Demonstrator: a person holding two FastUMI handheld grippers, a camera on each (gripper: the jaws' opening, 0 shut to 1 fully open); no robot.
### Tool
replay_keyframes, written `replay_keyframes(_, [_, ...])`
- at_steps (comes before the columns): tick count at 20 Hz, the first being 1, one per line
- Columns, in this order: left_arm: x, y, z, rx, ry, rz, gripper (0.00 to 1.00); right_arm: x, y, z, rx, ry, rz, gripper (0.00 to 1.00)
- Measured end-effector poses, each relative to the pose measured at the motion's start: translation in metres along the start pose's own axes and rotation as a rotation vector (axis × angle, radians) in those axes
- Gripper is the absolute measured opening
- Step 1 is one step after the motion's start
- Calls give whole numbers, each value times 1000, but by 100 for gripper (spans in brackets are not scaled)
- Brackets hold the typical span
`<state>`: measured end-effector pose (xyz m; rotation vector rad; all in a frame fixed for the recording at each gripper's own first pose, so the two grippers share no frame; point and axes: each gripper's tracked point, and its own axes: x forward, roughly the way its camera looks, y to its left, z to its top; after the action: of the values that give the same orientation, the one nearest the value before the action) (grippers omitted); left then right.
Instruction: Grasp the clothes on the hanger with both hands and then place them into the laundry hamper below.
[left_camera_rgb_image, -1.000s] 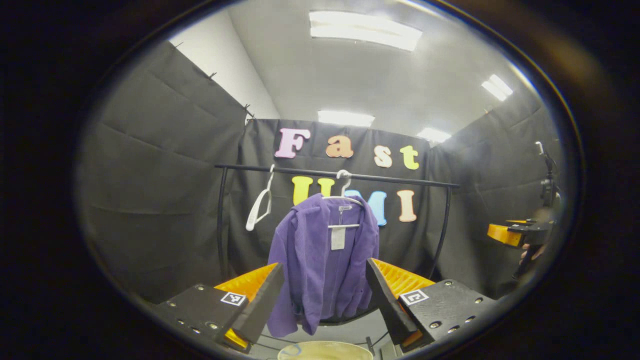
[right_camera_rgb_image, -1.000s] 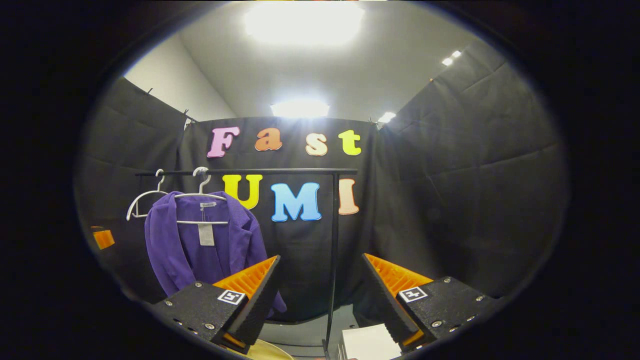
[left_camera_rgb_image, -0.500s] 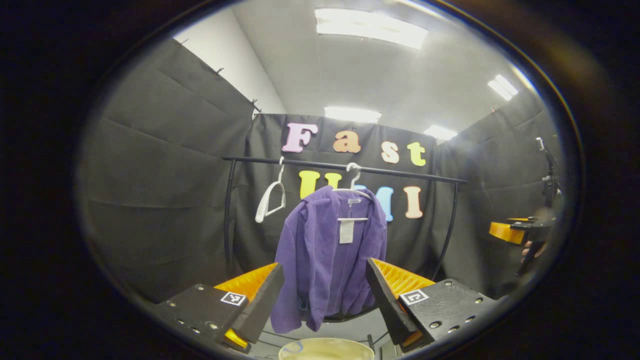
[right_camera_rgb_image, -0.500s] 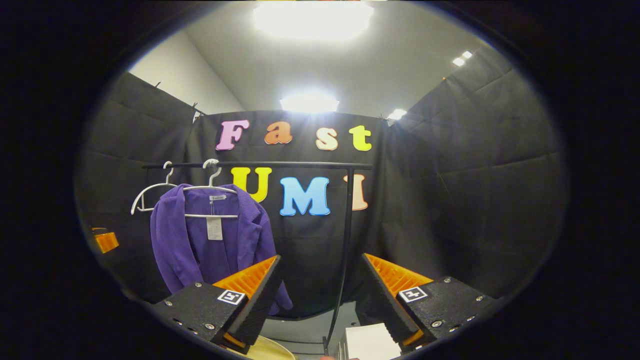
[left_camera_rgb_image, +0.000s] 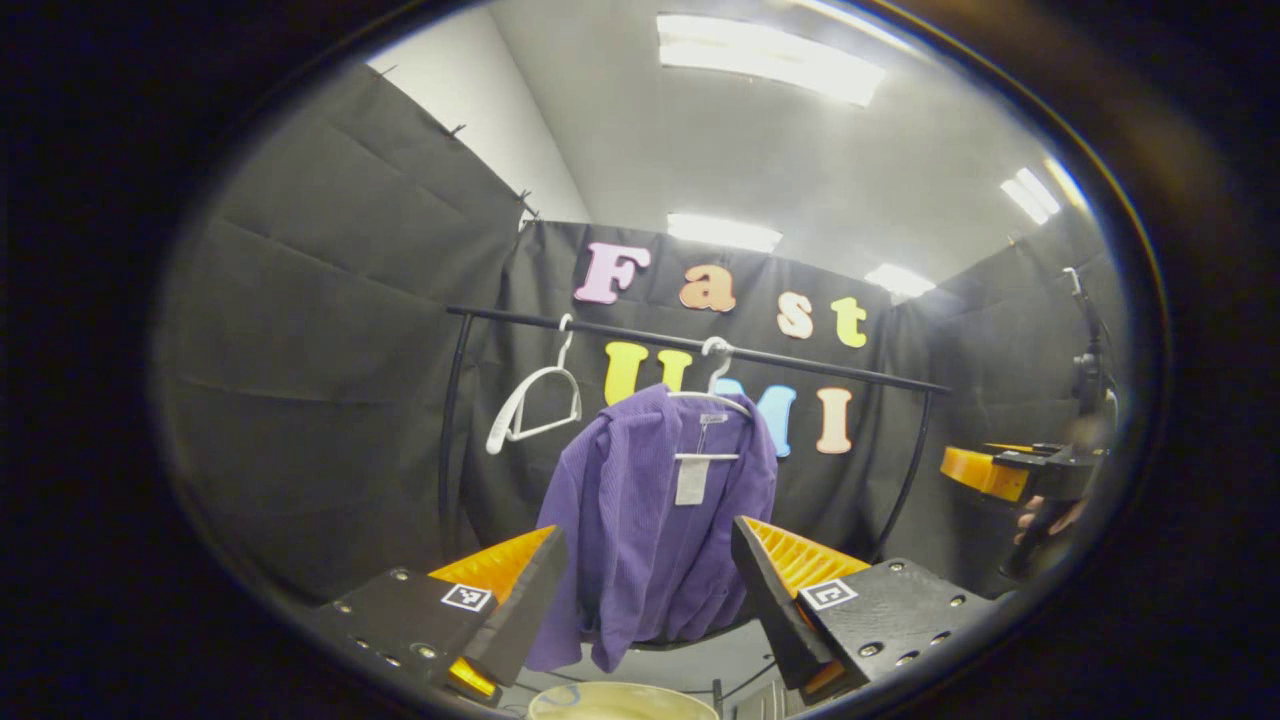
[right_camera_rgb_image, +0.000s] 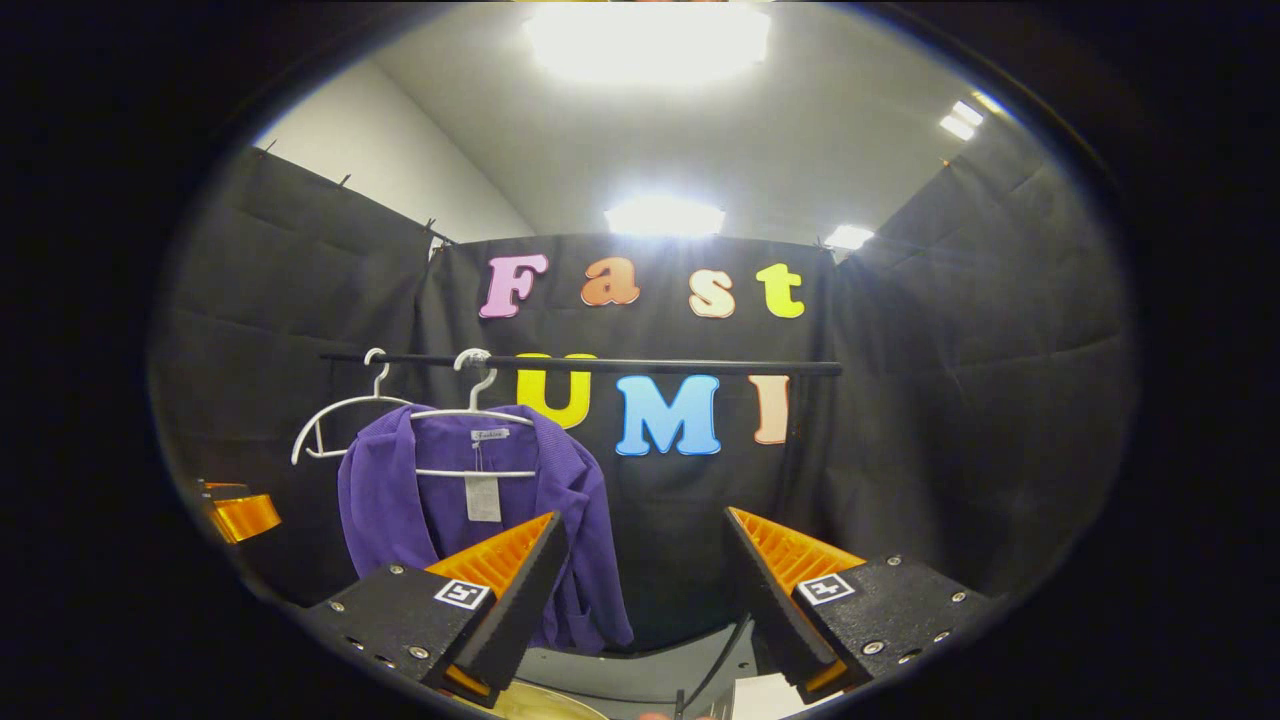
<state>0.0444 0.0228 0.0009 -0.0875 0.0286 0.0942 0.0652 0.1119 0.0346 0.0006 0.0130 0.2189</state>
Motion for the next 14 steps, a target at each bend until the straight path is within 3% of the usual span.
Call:
replay_keyframes(5, [62,-1,-2,-3,25,81,99,66,27,5,36,3,91,93])
replay_keyframes(14, [163,-5,-27,23,72,221,99,186,68,-31,131,106,255,95])
